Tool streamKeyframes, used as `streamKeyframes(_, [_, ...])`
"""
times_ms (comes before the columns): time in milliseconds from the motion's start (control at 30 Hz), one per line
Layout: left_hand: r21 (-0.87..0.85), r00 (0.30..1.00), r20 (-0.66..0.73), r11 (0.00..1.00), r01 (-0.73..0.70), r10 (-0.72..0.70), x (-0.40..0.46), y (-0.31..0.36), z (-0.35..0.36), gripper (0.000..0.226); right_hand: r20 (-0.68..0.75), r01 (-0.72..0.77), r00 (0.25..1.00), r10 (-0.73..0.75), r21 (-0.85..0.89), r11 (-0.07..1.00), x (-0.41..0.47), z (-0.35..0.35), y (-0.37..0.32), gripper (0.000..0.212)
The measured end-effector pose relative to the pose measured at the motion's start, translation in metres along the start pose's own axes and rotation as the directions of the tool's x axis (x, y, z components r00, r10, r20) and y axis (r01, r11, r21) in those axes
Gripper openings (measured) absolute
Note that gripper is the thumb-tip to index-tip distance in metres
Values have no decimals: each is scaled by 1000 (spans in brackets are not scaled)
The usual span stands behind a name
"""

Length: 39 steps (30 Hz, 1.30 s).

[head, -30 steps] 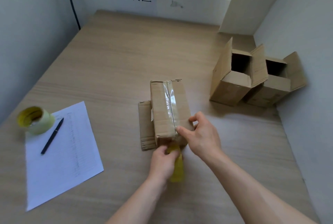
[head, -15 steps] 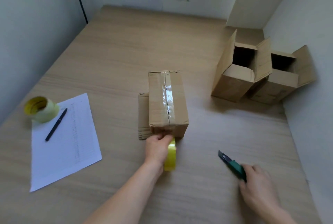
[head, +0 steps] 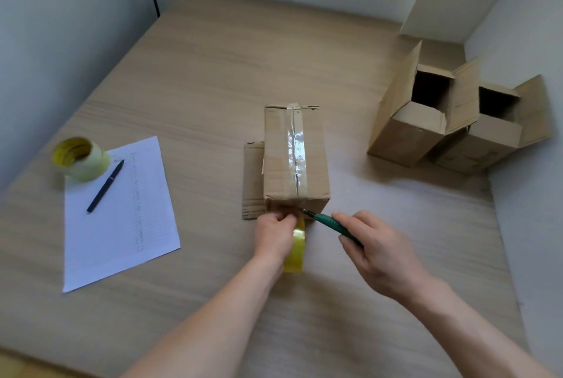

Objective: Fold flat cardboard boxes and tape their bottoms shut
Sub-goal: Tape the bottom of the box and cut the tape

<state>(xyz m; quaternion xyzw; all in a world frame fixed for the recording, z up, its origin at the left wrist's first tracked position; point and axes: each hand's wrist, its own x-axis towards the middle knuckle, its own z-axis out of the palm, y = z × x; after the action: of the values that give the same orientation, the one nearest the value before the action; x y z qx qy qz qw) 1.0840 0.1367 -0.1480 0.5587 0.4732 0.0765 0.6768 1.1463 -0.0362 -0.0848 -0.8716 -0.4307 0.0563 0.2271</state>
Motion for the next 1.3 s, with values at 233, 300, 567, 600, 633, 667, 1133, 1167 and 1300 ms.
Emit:
streamKeyframes(233, [100,998,-56,995,7,-1,3,1,1,28,41,14,999,-10,-86,996,10,4,1,38])
streamKeyframes(300, [89,998,-58,996,25,-20,3,2,1,23,52,15,999,-12,-76,997,8,2,2,38])
streamKeyframes(567, [72,999,-33,997,-14,16,4,3,1,13,47,-26,998,31,-114,993,4,-4,9,33])
streamKeyframes(600, [82,999,-47,997,-3,7,4,3,2,17,38,-22,999,27,-125,992,6,-3,8,33])
streamKeyframes(633, [91,998,-58,996,13,-8,5,1,2,23,30,-27,999,31,-129,991,7,-1,6,33])
streamKeyframes(667, [101,998,-57,994,30,-25,5,-1,1,27,17,-37,999,39,-130,991,8,1,5,32])
streamKeyframes(1133, [264,964,252,953,-152,85,-35,-4,-19,11,-35,-607,794,607,-109,787,-82,47,49,57])
streamKeyframes(1167, [291,958,257,935,-204,129,-40,-2,-18,8,-56,-583,804,593,123,803,-70,45,31,60])
streamKeyframes(1300, [237,899,347,903,-359,266,-61,10,-12,20,244,-415,852,463,854,314,-26,41,-40,58])
